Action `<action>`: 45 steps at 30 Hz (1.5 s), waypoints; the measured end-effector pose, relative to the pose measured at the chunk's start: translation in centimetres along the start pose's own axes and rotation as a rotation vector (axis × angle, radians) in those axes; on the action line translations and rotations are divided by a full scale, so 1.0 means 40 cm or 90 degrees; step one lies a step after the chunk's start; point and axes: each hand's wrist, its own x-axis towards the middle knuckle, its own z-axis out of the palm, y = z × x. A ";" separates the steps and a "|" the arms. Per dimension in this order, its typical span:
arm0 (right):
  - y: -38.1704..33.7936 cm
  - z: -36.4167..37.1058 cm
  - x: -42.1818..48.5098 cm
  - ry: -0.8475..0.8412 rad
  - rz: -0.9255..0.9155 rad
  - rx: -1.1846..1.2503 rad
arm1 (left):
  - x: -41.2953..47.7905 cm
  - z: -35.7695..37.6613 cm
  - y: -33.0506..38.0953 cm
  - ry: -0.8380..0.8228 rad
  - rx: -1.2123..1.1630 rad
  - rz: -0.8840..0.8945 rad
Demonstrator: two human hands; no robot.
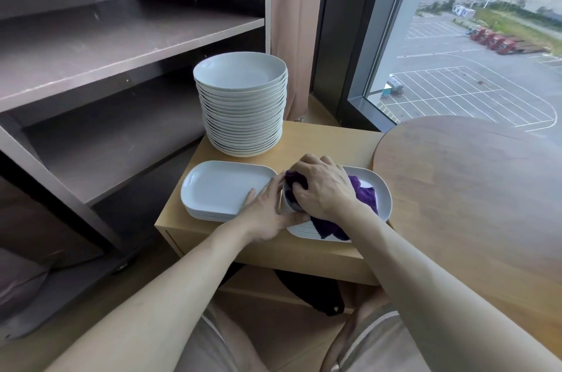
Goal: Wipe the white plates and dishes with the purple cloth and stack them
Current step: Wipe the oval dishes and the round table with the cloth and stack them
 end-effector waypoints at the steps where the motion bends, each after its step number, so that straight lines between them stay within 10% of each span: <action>1: 0.003 -0.006 -0.005 -0.020 -0.018 0.003 | -0.003 -0.001 0.001 0.000 -0.006 0.001; 13: 0.015 -0.051 -0.069 -0.088 -0.063 -0.025 | 0.007 0.001 0.000 -0.025 0.044 -0.002; 29: 0.145 -0.049 -0.076 0.083 0.247 -0.118 | -0.004 -0.013 0.008 -0.059 -0.007 -0.061; 45: -0.013 0.029 -0.033 0.120 0.112 -0.111 | 0.006 -0.005 0.005 -0.061 0.023 -0.027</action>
